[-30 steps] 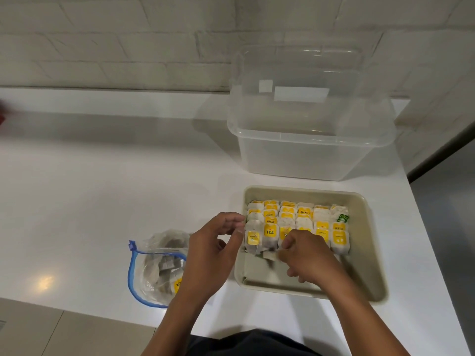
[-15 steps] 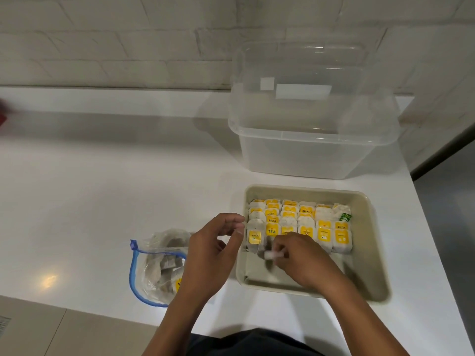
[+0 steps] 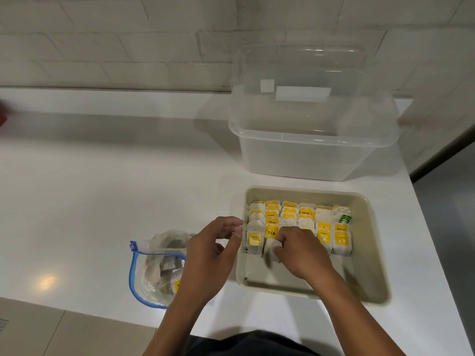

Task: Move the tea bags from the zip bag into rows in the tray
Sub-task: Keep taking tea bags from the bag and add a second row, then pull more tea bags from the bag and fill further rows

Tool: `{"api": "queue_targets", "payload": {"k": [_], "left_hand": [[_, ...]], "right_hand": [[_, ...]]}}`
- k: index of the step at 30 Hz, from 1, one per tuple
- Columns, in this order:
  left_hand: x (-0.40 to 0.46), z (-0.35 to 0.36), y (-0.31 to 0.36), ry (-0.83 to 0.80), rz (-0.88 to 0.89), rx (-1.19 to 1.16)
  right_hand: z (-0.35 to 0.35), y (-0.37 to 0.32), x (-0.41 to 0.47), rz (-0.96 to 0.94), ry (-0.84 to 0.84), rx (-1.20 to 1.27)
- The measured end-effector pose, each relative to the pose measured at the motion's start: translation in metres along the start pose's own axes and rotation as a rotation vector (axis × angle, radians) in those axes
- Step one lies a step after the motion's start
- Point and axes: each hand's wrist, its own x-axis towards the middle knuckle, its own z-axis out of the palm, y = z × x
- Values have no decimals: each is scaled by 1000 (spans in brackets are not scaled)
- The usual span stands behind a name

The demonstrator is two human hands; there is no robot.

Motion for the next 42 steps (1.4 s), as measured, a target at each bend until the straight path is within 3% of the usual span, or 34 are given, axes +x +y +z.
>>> {"api": "queue_targets", "payload": {"k": [8, 20, 25, 42], "left_hand": [[-1, 0, -2, 11, 6, 18], [-1, 0, -2, -8, 13, 19], [0, 1, -3, -30, 17, 11], [7, 3, -13, -72, 90, 29]], "right_hand": [[2, -2, 3, 26, 66, 33], [-5, 0, -2, 78, 24, 349], [-10, 4, -8, -44, -14, 287], [-4, 5, -15, -56, 25, 151]]}}
